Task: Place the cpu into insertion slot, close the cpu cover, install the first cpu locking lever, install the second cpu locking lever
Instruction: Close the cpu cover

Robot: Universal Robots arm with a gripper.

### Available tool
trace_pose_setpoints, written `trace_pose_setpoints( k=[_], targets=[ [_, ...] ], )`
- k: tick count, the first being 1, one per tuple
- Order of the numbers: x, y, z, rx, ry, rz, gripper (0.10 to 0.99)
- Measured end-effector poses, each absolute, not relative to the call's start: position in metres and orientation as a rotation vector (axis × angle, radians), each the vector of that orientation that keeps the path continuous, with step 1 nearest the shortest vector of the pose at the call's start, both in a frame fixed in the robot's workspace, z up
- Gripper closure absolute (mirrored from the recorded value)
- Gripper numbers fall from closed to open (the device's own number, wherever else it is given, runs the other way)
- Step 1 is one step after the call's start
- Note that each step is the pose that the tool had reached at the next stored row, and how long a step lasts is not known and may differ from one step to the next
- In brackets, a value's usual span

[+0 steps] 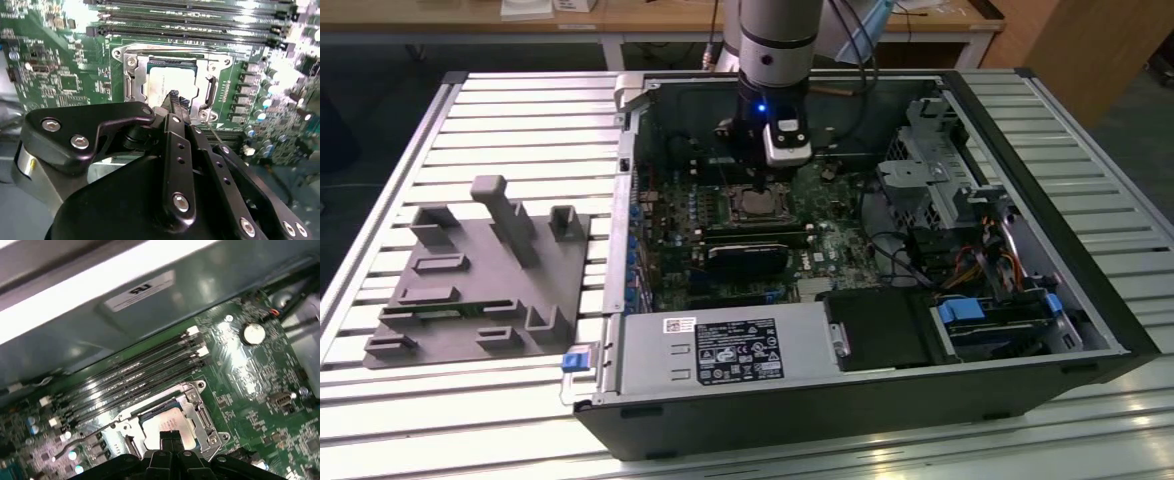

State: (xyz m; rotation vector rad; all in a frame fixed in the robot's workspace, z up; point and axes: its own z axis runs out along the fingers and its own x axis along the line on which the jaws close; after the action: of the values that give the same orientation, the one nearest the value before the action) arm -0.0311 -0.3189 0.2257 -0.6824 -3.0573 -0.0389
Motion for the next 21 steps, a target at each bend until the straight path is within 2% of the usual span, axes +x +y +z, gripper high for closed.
trace_pose_setpoints(
  k=[21],
  targets=[
    [-0.0311, -0.3189, 0.2256, -0.089, -3.127, -0.035, 0.98]
  ],
)
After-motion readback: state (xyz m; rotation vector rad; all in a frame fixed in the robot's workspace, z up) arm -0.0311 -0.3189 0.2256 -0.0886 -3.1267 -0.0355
